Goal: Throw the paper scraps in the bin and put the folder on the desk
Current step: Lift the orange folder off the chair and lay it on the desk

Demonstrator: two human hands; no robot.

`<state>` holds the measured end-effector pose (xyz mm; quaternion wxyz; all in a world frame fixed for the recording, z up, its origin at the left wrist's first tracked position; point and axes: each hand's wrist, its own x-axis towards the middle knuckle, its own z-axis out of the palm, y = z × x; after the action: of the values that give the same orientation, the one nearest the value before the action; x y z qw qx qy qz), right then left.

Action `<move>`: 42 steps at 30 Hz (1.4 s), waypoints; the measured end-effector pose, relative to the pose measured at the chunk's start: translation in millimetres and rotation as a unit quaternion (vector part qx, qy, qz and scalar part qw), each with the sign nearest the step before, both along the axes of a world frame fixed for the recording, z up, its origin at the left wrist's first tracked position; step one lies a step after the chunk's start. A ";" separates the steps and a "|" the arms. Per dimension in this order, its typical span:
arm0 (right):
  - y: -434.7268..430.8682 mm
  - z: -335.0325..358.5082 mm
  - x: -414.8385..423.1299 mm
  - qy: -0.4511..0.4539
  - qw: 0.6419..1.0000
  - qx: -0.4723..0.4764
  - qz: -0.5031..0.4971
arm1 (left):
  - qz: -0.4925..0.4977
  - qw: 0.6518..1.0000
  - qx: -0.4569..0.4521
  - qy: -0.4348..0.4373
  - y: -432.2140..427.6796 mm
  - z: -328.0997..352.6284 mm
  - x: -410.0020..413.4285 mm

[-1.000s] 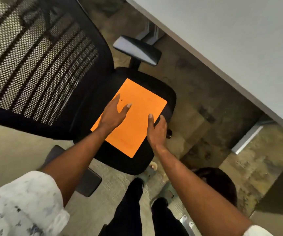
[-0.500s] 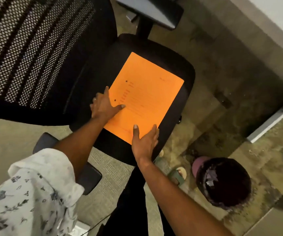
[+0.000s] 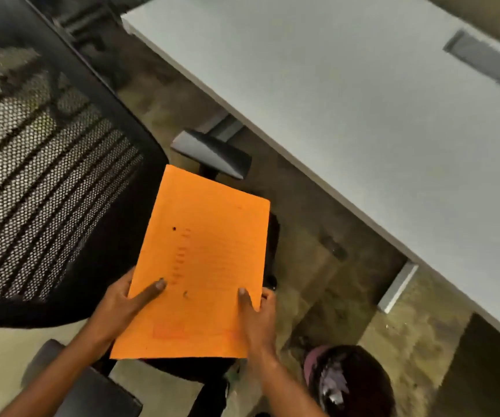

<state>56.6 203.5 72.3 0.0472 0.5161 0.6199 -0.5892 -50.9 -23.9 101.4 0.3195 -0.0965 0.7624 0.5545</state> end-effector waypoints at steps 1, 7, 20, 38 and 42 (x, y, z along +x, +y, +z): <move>0.2 11.1 -1.1 0.008 1.000 0.002 0.003 | 0.009 1.000 -0.005 -0.001 1.6 9.0 5.9; 25.4 90.2 -13.4 0.051 0.993 0.104 0.015 | 0.093 0.983 -0.089 0.130 40.3 63.0 -7.8; 141.1 184.9 -39.3 0.142 0.964 0.215 -0.069 | -0.094 0.936 -0.051 0.335 201.8 132.2 -96.1; 359.8 241.3 -107.0 0.097 0.974 0.202 0.034 | -0.097 0.938 -0.066 0.326 463.3 205.3 -170.0; 390.1 241.6 -143.4 0.099 0.976 0.193 0.022 | -0.116 0.940 -0.077 0.310 499.7 209.5 -204.9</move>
<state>-86.8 593.6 313.9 -0.1015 0.4409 0.7348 -0.5054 -255.9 475.8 310.9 0.1207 0.1450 0.8699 0.4557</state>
